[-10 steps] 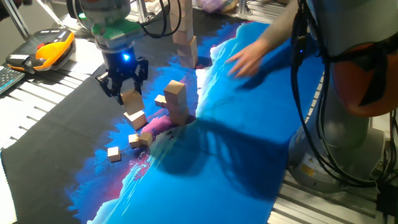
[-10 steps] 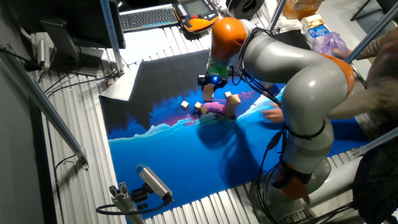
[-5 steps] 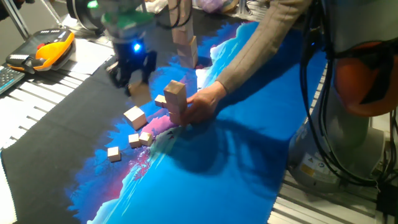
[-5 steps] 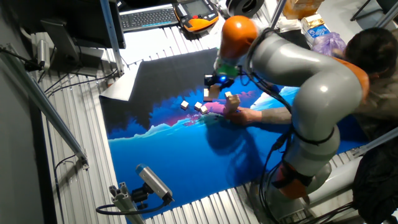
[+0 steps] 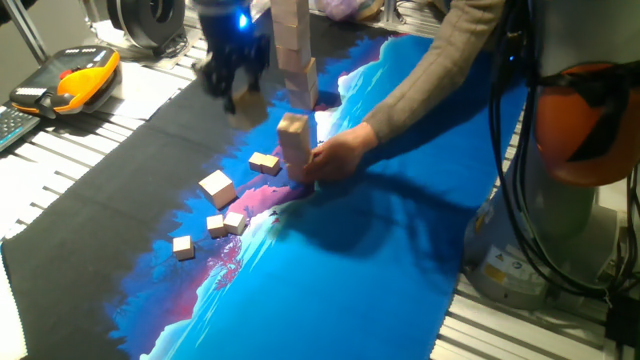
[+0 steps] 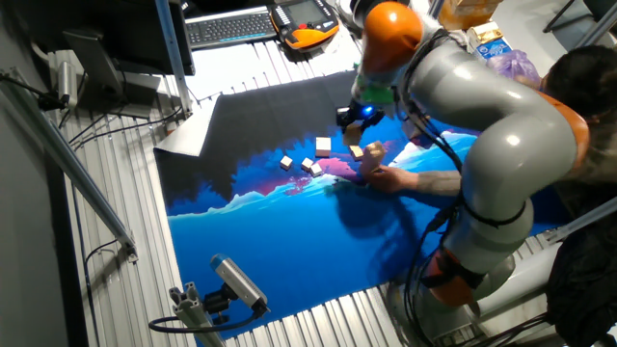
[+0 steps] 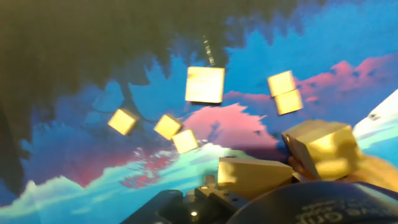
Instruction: Stack the blocks in a vertical line of five
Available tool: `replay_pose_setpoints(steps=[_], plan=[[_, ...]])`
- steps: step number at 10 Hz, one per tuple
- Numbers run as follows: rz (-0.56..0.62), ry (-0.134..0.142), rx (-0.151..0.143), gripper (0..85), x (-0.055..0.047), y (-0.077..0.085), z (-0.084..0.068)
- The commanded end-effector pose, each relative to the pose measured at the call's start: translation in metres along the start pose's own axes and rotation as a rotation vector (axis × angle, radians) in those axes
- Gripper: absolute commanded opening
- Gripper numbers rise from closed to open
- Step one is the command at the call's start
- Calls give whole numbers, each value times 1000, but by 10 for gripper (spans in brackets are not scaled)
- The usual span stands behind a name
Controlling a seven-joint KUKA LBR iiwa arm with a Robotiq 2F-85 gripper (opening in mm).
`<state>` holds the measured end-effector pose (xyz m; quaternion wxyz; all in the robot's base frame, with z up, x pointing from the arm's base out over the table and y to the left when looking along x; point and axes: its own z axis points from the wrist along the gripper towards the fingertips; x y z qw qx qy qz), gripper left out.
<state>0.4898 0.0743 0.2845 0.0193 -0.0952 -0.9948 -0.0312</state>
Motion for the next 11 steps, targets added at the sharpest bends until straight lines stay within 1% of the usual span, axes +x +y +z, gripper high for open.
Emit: replay_pose_setpoints(steps=[1, 2, 3, 4, 5, 6, 7, 9, 10, 11], plan=[[-18, -6, 5, 0, -8, -46, -17], [-33, -14, 16, 0, -10, -60, -15], [-42, -28, 14, 0, -12, -71, -11], [-65, -44, 36, 0, -15, -81, -4], [-78, -47, 39, 0, -17, -88, 0], [-85, -48, 25, 0, -19, -92, 4], [-99, -50, 28, 0, -21, -97, 7], [-128, -61, 23, 0, -26, -106, 17], [-140, -66, 13, 0, -29, -108, 23], [-142, -70, 11, 0, -33, -106, 28]])
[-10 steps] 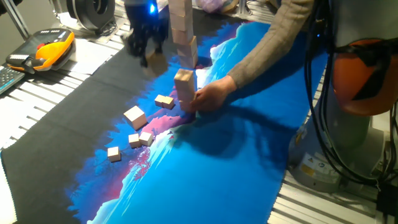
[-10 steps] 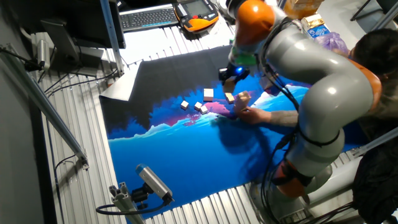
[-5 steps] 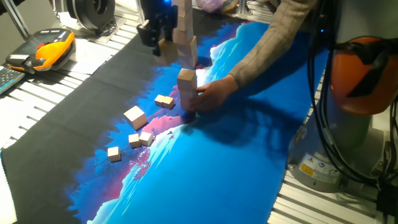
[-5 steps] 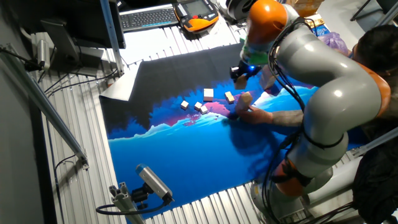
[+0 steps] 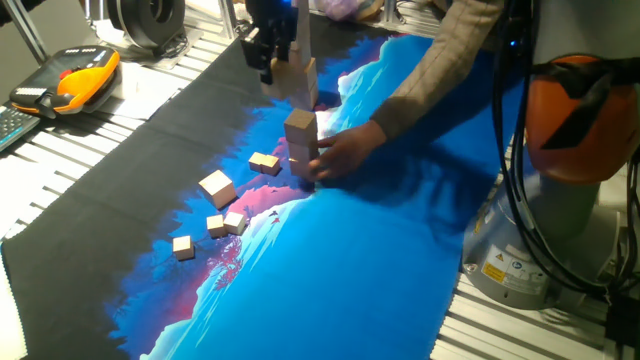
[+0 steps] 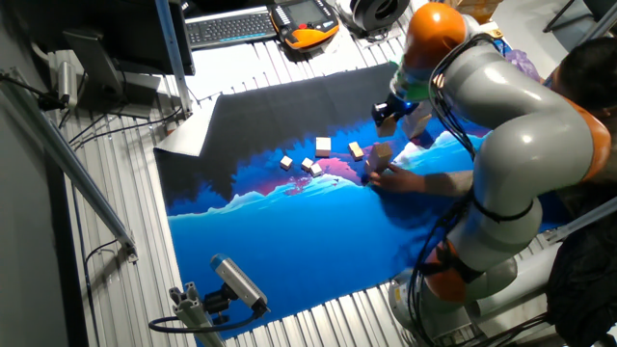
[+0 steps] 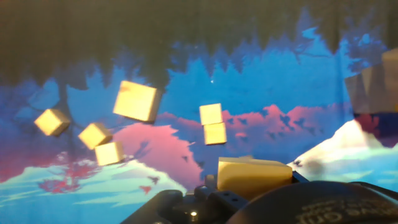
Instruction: Stack the blocks in a vertical line of five
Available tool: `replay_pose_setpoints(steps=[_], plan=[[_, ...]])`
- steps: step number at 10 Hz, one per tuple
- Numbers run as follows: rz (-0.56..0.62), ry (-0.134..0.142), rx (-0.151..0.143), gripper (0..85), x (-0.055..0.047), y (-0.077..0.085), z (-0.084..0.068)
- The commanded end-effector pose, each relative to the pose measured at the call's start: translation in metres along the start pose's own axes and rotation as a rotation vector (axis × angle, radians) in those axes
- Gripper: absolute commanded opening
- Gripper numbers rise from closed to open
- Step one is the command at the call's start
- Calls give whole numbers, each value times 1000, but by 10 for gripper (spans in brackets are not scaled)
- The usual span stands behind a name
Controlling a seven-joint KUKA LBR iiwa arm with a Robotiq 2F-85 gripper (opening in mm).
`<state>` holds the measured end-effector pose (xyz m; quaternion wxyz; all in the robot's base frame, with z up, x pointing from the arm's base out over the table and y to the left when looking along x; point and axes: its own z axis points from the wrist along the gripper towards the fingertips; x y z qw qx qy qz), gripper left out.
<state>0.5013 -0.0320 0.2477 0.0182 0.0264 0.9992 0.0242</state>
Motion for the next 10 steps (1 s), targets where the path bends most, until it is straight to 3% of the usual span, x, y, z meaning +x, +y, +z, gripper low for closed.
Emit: replay_pose_setpoints(steps=[1, 3, 4, 5, 7, 9, 10], plan=[[-1, -6, 6, 0, 0, 4, 4], [-16, -9, 12, 0, 1, 12, 13], [-48, -4, 41, 0, 2, 12, 14], [-56, 12, 31, 0, 2, 12, 16], [-36, 15, 22, 0, 1, 17, 18], [-5, 67, -14, 0, -2, 20, 16], [21, 86, -16, 0, -2, 20, 16]])
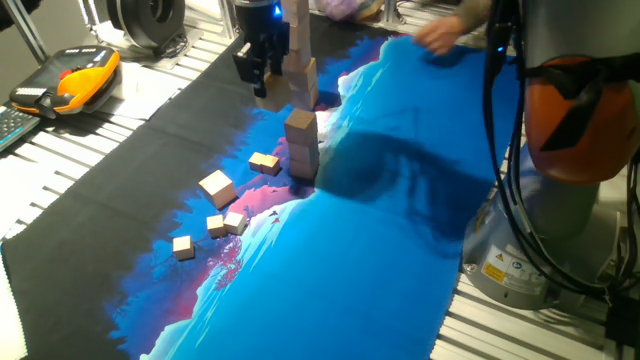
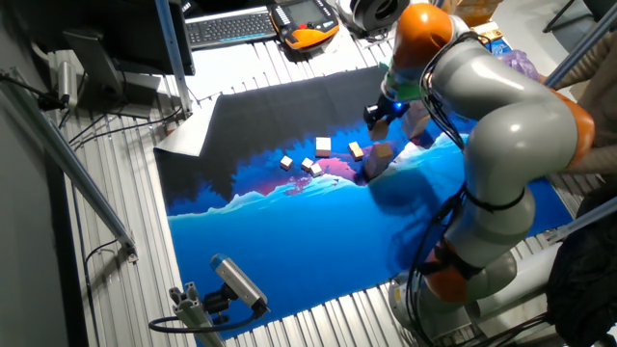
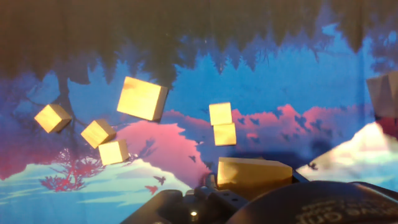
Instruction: Stack the blocks in a vertical line of five
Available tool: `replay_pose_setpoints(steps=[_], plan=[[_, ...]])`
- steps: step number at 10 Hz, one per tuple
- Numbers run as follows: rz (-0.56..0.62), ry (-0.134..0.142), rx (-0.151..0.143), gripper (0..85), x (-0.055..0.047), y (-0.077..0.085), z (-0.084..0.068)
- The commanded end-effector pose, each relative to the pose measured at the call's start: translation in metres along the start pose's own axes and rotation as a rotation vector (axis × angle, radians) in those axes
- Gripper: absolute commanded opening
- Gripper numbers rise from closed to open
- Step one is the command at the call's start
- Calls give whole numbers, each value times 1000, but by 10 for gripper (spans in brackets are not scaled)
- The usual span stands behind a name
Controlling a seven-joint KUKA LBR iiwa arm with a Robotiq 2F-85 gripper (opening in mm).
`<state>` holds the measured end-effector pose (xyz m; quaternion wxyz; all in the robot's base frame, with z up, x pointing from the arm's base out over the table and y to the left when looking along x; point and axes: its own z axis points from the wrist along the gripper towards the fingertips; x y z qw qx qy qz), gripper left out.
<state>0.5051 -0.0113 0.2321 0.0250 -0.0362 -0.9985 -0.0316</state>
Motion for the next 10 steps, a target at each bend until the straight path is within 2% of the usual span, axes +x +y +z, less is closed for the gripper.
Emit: replay_pose_setpoints(steps=[1, 2, 4, 6, 7, 8, 9, 10], plan=[[9, 11, 12, 0, 0, 0, 0], [13, 18, 7, 0, 0, 0, 0], [-19, 22, 30, 0, 3, -2, -1], [-21, 35, 20, 0, 18, -9, -6], [-16, 29, 27, 0, 27, -9, -6], [-12, 10, 29, 0, 32, -6, -1], [-13, -14, 40, 0, 36, -3, 7], [-18, -20, 38, 0, 37, -4, 12]])
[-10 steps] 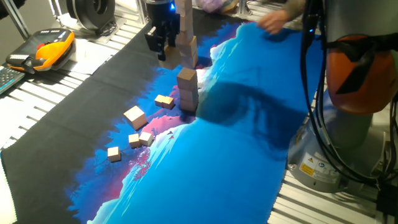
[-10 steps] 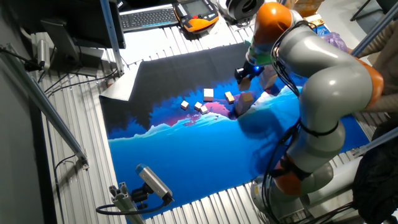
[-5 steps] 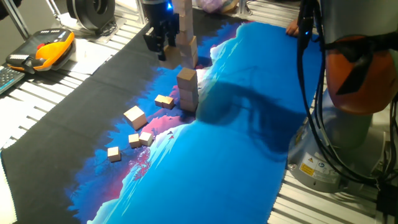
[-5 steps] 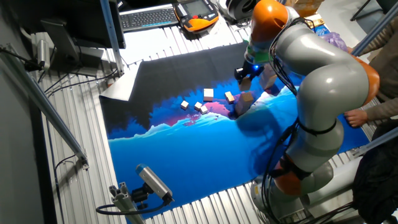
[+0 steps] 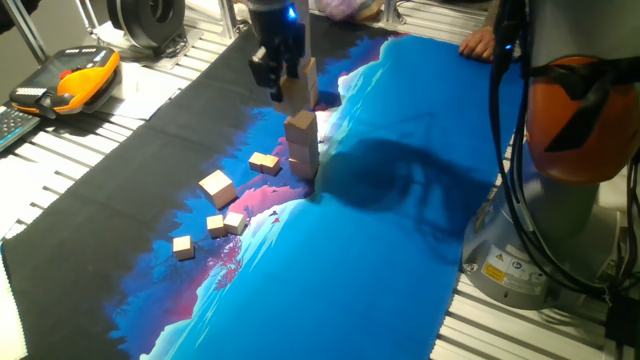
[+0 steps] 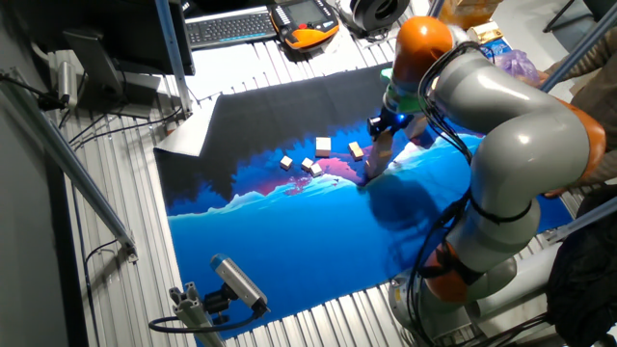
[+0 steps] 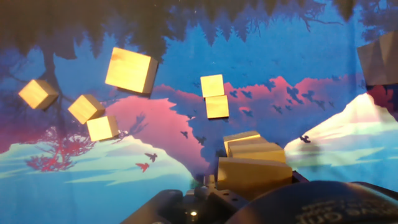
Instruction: Stack the blocks in a vertical line of five
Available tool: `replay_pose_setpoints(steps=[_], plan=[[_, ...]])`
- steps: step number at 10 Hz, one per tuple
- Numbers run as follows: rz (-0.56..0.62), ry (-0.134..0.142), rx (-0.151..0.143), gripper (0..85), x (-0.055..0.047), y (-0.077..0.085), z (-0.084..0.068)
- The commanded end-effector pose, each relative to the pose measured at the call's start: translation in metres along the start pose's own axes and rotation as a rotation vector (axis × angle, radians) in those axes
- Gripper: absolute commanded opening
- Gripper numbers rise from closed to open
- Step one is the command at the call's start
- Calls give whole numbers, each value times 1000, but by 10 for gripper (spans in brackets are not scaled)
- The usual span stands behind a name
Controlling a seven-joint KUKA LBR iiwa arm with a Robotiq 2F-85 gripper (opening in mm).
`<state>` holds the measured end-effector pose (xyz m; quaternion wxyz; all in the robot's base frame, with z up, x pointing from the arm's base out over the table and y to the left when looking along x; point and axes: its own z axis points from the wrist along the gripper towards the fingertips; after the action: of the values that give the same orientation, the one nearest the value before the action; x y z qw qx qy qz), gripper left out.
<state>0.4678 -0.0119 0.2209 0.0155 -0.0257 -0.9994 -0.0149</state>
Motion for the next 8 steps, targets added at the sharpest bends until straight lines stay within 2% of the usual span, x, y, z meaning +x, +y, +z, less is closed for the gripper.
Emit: replay_pose_setpoints(steps=[1, 2, 3, 4, 5, 8], plan=[[-7, -6, -3, 0, 0, -3, 2], [-20, -14, 6, 0, 0, -6, 4], [-23, -15, 1, 0, 1, -9, 6], [-23, -20, 2, 0, 2, -7, 7], [-35, -22, 16, 0, 2, -8, 8], [-49, -39, 20, 0, 4, -10, 17]])
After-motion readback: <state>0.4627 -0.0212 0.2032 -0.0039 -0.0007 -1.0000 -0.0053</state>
